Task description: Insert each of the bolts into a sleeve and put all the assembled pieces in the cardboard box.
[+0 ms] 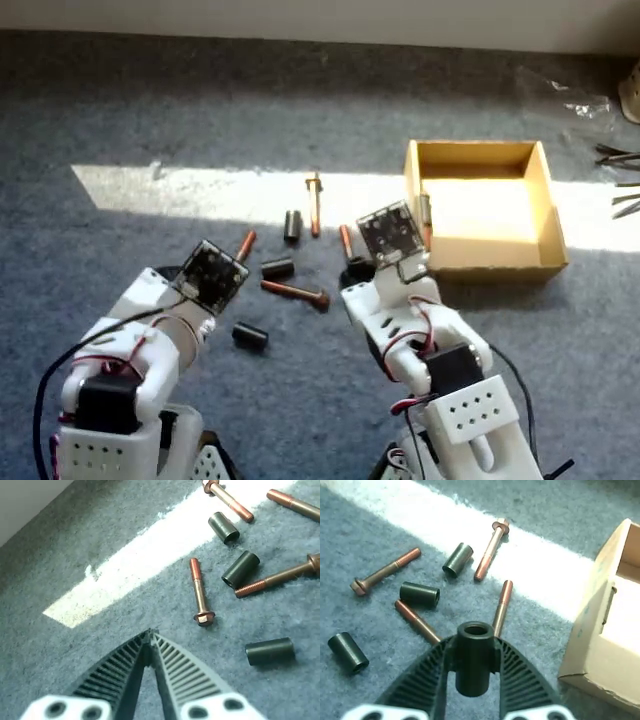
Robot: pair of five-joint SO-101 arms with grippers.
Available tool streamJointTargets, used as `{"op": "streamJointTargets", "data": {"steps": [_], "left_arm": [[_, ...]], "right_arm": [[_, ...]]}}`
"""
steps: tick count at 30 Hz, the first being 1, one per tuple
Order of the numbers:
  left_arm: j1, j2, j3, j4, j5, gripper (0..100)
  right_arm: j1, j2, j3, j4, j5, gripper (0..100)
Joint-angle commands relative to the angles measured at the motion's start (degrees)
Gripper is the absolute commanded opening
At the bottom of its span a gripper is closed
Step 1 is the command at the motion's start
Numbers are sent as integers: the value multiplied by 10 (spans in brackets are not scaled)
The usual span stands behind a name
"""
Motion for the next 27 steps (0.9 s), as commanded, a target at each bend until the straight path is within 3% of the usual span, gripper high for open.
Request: {"op": "streamJointTargets", "data": {"steps": [1,5,13,18,24,27], "left_arm": [[14,158,-120,1,-7,11],[62,299,-205,6,-11,11],[120,531,-327,31,-138,11],[148,625,-364,31,-232,14],[198,709,-389,30,-304,121],[205,742,-409,23,-331,128]], "right_arm": [[22,-10,10,-36,-6,4],[56,-10,44,-92,-34,4],[93,-10,68,-137,-42,4],[117,-10,106,-189,-42,4],[119,-10,111,-196,-39,4],[122,-10,110,-196,-38,4]]}}
